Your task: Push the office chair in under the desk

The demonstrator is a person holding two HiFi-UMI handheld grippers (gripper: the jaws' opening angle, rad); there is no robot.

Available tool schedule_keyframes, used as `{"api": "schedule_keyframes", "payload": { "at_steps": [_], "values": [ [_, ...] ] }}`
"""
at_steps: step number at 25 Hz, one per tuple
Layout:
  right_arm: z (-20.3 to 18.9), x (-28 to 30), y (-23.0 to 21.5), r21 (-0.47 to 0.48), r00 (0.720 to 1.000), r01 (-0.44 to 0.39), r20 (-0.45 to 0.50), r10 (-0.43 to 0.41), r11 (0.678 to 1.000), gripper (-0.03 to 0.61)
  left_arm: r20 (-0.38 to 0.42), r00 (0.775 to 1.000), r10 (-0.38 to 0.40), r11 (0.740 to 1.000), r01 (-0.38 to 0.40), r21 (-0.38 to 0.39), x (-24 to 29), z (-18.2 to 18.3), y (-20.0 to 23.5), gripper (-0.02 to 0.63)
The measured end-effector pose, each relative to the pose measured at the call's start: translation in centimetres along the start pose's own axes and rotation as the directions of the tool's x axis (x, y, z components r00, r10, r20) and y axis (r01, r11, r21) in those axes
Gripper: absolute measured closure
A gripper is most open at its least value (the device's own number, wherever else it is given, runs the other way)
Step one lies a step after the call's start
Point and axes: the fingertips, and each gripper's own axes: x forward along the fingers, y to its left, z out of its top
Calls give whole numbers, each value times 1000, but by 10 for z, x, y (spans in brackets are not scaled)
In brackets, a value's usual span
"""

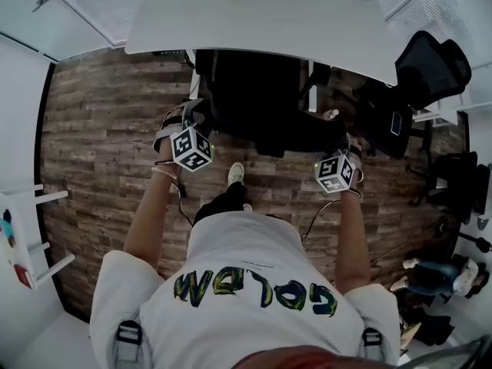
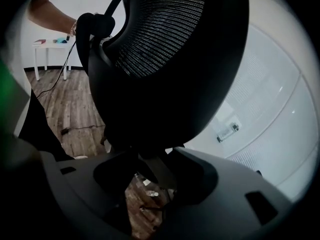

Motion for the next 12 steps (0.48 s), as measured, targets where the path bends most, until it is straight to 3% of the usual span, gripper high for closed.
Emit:
{"api": "schedule_keyframes", "payload": {
  "at_steps": [12],
  "values": [
    [24, 55, -46, 14, 1000, 17, -12, -17, 1000, 357, 4, 1000, 10, 1000, -10, 3, 49, 10, 57, 359]
  ]
}}
